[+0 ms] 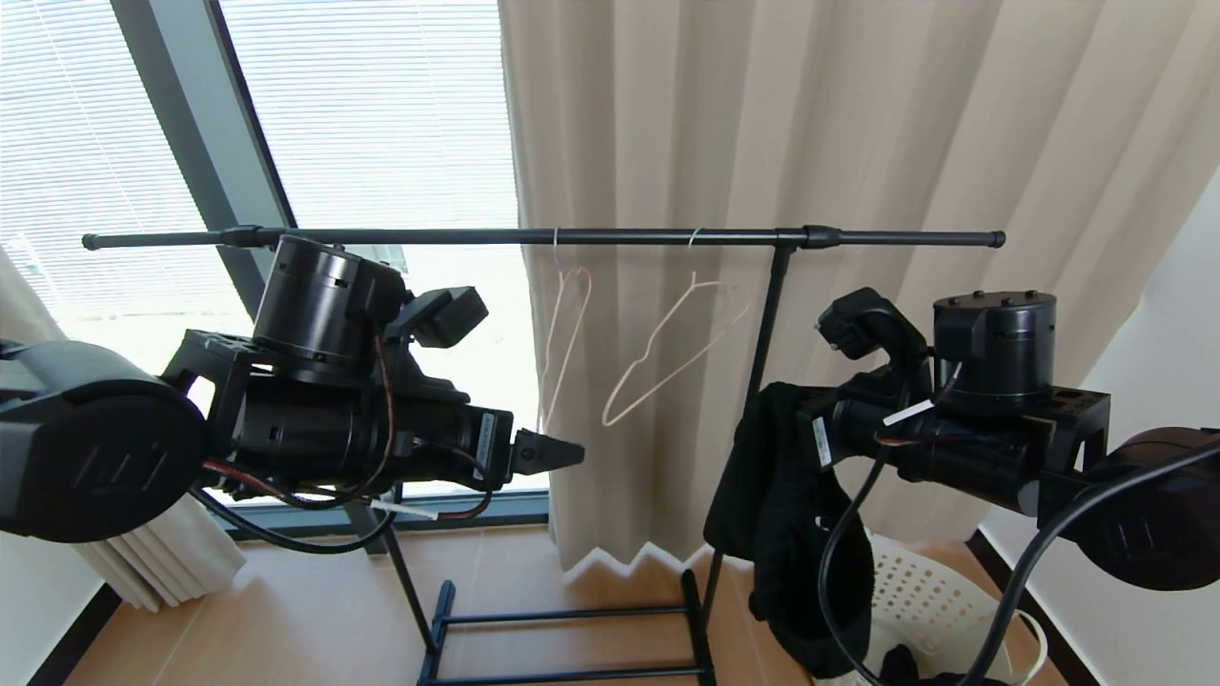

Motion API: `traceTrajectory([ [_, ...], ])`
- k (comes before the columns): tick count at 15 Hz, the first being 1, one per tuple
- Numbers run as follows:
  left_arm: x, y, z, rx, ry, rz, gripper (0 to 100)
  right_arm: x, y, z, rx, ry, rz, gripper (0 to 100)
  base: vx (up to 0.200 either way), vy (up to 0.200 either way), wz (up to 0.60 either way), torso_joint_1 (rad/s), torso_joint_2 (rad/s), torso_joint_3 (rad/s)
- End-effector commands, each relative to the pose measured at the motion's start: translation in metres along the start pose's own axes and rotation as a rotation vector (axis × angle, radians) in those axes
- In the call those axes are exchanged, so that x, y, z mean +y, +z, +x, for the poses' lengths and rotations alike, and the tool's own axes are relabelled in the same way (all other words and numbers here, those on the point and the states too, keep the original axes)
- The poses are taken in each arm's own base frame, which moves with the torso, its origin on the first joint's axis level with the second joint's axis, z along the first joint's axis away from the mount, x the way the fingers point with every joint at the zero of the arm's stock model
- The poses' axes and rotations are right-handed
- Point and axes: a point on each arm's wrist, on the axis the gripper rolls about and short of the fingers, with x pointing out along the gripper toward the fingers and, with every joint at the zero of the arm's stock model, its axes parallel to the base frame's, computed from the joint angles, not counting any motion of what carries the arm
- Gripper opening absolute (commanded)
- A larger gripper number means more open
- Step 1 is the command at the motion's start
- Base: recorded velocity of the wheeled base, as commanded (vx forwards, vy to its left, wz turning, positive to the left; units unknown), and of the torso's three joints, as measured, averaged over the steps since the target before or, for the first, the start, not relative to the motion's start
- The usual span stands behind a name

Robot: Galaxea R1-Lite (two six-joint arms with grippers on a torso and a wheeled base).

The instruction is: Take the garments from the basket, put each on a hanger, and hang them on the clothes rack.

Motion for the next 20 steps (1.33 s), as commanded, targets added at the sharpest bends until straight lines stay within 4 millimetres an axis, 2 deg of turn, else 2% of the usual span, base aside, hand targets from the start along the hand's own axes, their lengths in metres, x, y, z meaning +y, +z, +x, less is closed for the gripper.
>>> traceTrajectory([
  [1, 0.001, 0.006, 0.006, -0.016, 0.021, 0.001, 100, -0.003, 0.000, -0.004, -0.002, -0.029, -0.012, 0, 0.000, 0.000, 0.00, 0.000, 0.00, 0.000],
  [3, 0.008, 0.013, 0.018, -0.024, 0.099, -0.006, 100, -0.003, 0.002, -0.007, -0.012, -0.038, -0.014, 0, 0.000, 0.000, 0.00, 0.000, 0.00, 0.000],
  [7, 0.022, 0.036, 0.064, -0.057, 0.282, -0.009, 100, -0.005, 0.008, -0.023, -0.045, -0.043, -0.047, 0, 0.000, 0.000, 0.00, 0.000, 0.00, 0.000],
  [9, 0.025, 0.049, 0.078, -0.096, 0.357, -0.006, 100, -0.005, 0.010, -0.032, -0.062, -0.043, -0.050, 0, 0.000, 0.000, 0.00, 0.000, 0.00, 0.000],
  [12, 0.029, 0.068, 0.090, -0.152, 0.363, -0.006, 100, -0.006, 0.014, -0.042, -0.088, -0.048, -0.066, 0, 0.000, 0.000, 0.00, 0.000, 0.00, 0.000],
  [15, 0.046, 0.075, 0.114, -0.163, 0.384, -0.020, 100, -0.006, 0.017, -0.051, -0.108, -0.049, -0.065, 0, 0.000, 0.000, 0.00, 0.000, 0.00, 0.000],
  [16, 0.047, 0.075, 0.116, -0.164, 0.384, -0.020, 100, -0.006, 0.017, -0.051, -0.110, -0.049, -0.065, 0, 0.000, 0.000, 0.00, 0.000, 0.00, 0.000],
  [18, 0.060, 0.081, 0.135, -0.178, 0.396, -0.028, 100, -0.007, 0.017, -0.054, -0.113, -0.050, -0.069, 0, 0.000, 0.000, 0.00, 0.000, 0.00, 0.000],
  [20, 0.064, 0.085, 0.146, -0.195, 0.396, -0.028, 100, -0.007, 0.019, -0.057, -0.120, -0.051, -0.072, 0, 0.000, 0.000, 0.00, 0.000, 0.00, 0.000],
])
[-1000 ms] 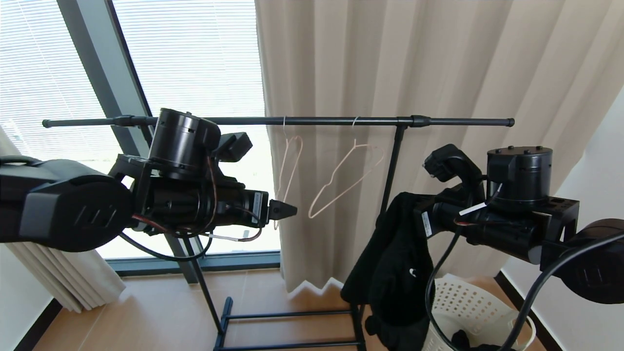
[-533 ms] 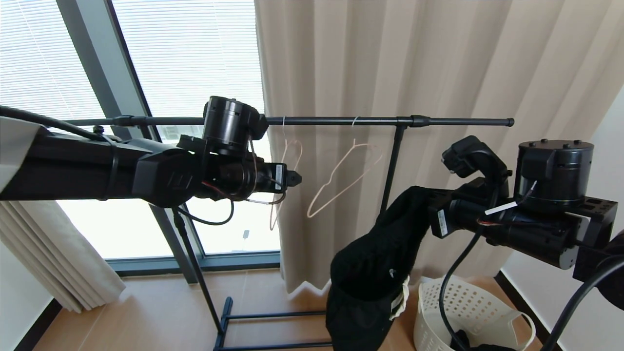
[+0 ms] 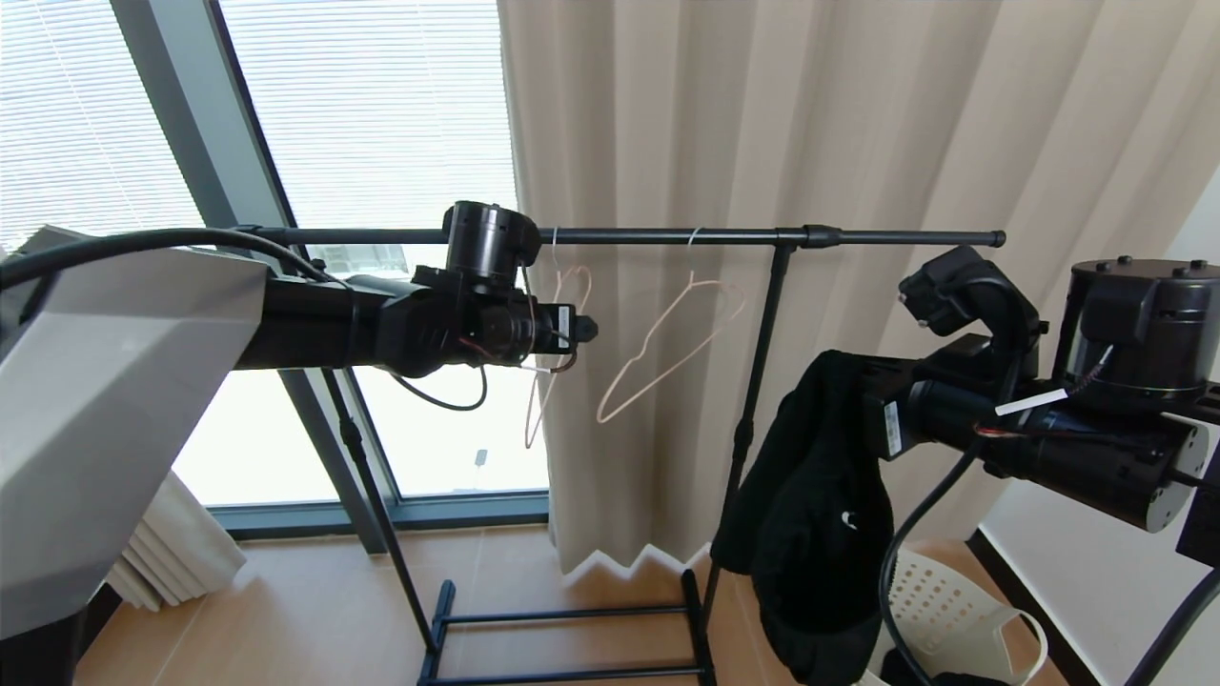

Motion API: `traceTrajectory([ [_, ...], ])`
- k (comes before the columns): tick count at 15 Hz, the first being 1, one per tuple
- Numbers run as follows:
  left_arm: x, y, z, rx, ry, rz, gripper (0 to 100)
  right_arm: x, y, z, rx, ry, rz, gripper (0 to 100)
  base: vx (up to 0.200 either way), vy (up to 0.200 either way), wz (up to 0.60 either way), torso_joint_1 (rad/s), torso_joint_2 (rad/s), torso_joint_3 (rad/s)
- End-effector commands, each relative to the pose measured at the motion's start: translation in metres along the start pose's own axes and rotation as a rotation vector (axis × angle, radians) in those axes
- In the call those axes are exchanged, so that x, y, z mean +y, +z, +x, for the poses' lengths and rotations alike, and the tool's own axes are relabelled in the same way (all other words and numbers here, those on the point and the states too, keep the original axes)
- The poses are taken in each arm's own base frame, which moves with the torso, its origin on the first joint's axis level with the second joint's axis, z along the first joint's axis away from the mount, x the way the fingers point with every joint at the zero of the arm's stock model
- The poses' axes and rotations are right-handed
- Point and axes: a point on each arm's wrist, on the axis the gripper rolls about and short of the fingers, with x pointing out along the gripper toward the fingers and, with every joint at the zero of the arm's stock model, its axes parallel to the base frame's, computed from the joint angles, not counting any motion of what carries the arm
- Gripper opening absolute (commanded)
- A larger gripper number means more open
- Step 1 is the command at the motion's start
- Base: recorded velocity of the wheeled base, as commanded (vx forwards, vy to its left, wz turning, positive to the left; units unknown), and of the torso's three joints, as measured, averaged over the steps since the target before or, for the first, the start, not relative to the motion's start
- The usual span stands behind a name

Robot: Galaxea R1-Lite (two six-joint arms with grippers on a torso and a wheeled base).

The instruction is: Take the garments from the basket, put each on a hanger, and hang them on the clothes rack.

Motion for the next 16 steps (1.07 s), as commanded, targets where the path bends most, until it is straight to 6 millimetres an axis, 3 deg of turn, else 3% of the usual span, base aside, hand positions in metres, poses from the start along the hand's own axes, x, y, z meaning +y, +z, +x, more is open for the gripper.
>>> traceTrajectory([
  [1, 0.002, -0.010, 0.022, 0.020, 0.008, -0.001, 100, 0.000, 0.002, -0.003, -0.010, -0.001, 0.000, 0, 0.000, 0.000, 0.00, 0.000, 0.00, 0.000],
  [9, 0.031, -0.028, 0.065, 0.050, 0.068, -0.026, 100, 0.000, 0.000, -0.002, -0.004, 0.001, 0.000, 0, 0.000, 0.000, 0.00, 0.000, 0.00, 0.000],
  [16, 0.032, -0.042, 0.085, 0.070, 0.072, -0.025, 100, 0.000, -0.002, 0.001, 0.005, 0.003, -0.001, 0, 0.000, 0.000, 0.00, 0.000, 0.00, 0.000],
])
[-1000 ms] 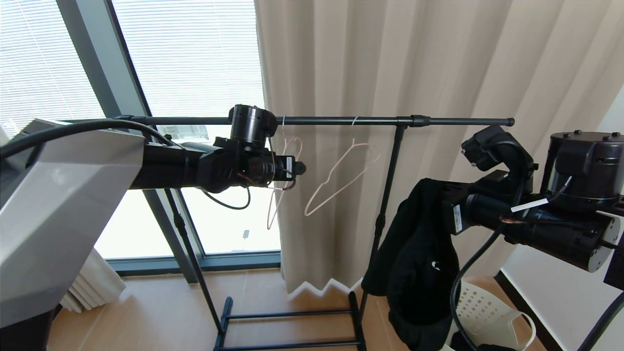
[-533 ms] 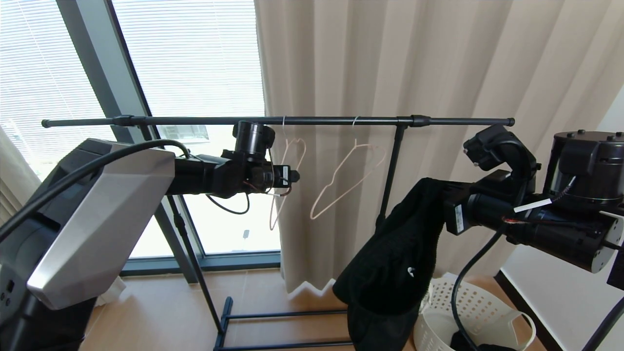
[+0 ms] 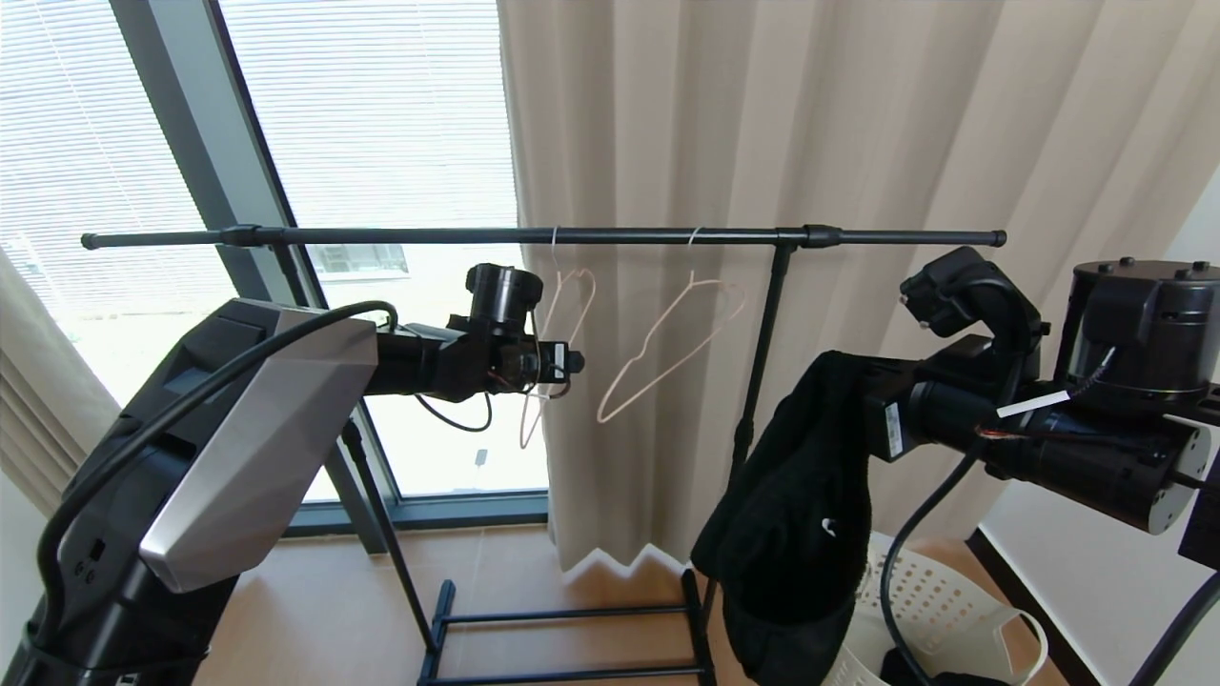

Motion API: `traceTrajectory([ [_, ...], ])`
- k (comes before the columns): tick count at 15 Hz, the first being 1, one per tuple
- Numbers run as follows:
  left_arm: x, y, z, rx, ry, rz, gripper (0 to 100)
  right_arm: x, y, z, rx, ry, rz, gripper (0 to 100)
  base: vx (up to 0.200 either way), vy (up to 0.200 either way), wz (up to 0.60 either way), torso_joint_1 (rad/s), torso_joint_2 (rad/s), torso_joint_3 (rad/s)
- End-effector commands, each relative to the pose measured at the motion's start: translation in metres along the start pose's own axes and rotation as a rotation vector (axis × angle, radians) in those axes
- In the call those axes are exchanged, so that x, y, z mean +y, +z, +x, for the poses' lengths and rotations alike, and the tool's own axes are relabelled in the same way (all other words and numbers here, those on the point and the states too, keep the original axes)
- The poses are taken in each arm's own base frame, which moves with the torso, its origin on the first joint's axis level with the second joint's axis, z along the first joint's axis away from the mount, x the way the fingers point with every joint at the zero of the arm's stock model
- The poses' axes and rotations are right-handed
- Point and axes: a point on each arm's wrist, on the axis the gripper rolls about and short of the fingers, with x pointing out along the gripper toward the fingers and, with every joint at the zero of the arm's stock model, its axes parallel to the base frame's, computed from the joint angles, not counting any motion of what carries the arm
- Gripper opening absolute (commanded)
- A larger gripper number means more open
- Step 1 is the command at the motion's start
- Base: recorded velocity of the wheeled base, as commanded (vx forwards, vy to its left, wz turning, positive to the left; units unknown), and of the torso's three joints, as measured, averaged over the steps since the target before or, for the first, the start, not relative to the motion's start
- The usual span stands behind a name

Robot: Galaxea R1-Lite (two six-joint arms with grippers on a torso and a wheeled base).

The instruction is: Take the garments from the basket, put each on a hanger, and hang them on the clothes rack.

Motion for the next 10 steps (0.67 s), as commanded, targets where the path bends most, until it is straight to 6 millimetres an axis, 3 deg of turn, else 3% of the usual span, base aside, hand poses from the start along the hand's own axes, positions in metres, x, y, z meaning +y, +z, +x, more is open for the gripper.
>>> traceTrajectory([
  [1, 0.000, -0.005, 0.006, 0.014, 0.002, 0.001, 100, 0.000, -0.001, 0.001, 0.003, 0.001, -0.001, 0, 0.000, 0.000, 0.00, 0.000, 0.00, 0.000],
  [2, 0.000, -0.004, 0.004, 0.022, 0.004, 0.002, 100, 0.000, -0.001, 0.001, 0.003, 0.001, -0.001, 0, 0.000, 0.000, 0.00, 0.000, 0.00, 0.000],
  [3, 0.000, -0.003, 0.003, 0.025, 0.004, 0.002, 0, 0.000, -0.001, 0.001, 0.005, 0.001, -0.001, 0, 0.000, 0.000, 0.00, 0.000, 0.00, 0.000],
  [10, 0.000, 0.009, -0.011, -0.004, -0.001, -0.007, 0, 0.000, 0.000, -0.001, -0.002, 0.000, 0.000, 0, 0.000, 0.000, 0.00, 0.000, 0.00, 0.000],
])
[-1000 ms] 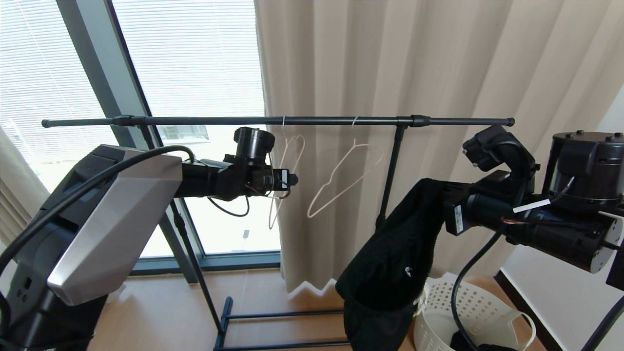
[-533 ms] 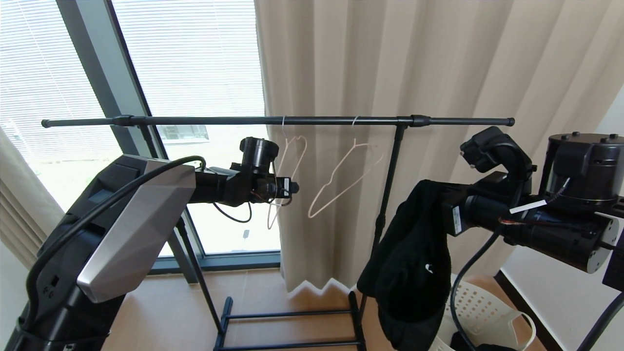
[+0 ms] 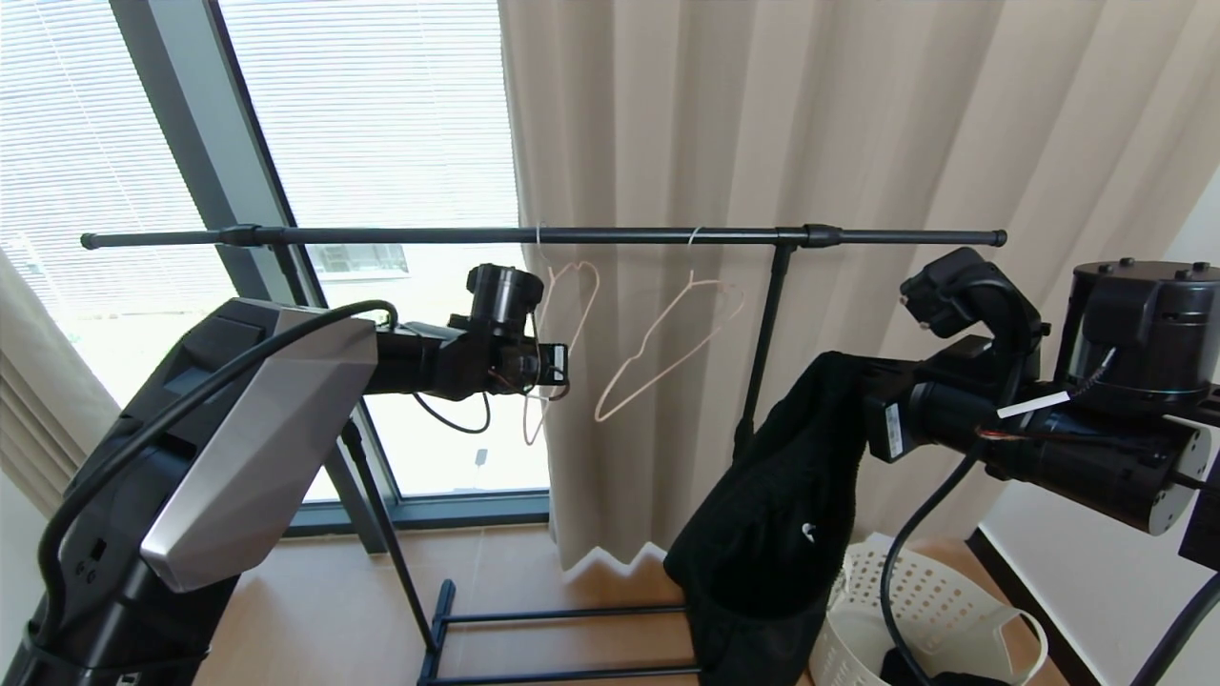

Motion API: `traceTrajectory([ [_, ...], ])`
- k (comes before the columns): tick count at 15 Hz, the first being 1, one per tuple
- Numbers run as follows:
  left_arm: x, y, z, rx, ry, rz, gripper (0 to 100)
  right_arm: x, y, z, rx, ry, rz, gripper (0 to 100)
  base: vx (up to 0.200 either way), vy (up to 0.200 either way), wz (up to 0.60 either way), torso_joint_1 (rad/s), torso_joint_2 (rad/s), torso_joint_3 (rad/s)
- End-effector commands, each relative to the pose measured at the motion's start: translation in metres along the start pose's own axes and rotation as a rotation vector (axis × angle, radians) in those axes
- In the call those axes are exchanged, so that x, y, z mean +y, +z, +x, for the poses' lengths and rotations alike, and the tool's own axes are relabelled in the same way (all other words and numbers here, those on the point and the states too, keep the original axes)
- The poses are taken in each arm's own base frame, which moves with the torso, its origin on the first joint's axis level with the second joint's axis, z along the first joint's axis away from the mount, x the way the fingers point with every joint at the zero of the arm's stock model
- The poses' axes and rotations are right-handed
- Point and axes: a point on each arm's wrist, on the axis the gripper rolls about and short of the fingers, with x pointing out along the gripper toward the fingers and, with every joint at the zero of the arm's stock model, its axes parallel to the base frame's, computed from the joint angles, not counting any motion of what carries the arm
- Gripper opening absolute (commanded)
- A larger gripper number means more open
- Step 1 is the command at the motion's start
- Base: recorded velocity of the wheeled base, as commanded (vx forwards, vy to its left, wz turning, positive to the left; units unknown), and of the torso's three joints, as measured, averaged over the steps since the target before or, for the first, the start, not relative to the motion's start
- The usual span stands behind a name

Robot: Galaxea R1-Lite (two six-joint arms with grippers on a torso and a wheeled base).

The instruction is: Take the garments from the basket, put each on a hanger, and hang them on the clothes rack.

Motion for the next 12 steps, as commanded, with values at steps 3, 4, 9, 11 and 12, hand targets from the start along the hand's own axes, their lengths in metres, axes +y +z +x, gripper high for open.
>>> traceTrajectory([
  [3, 0.000, 0.017, -0.026, -0.034, -0.006, -0.015, 0, 0.000, 0.000, -0.001, -0.003, -0.001, 0.000, 0, 0.000, 0.000, 0.00, 0.000, 0.00, 0.000],
  [4, 0.000, 0.016, -0.028, -0.029, -0.006, -0.014, 0, 0.000, 0.000, -0.001, -0.003, -0.001, 0.000, 0, 0.000, 0.000, 0.00, 0.000, 0.00, 0.000],
  [9, 0.000, 0.010, -0.062, 0.012, -0.010, 0.005, 0, 0.000, -0.001, -0.002, 0.000, -0.002, -0.001, 0, 0.000, 0.000, 0.00, 0.000, 0.00, 0.000],
  [11, -0.005, 0.003, -0.079, 0.035, -0.022, 0.017, 0, 0.000, -0.001, -0.002, 0.002, -0.002, -0.007, 0, 0.000, 0.000, 0.00, 0.000, 0.00, 0.000],
  [12, -0.005, 0.003, -0.079, 0.035, -0.022, 0.017, 0, 0.000, -0.001, -0.002, 0.002, -0.002, -0.007, 0, 0.000, 0.000, 0.00, 0.000, 0.00, 0.000],
])
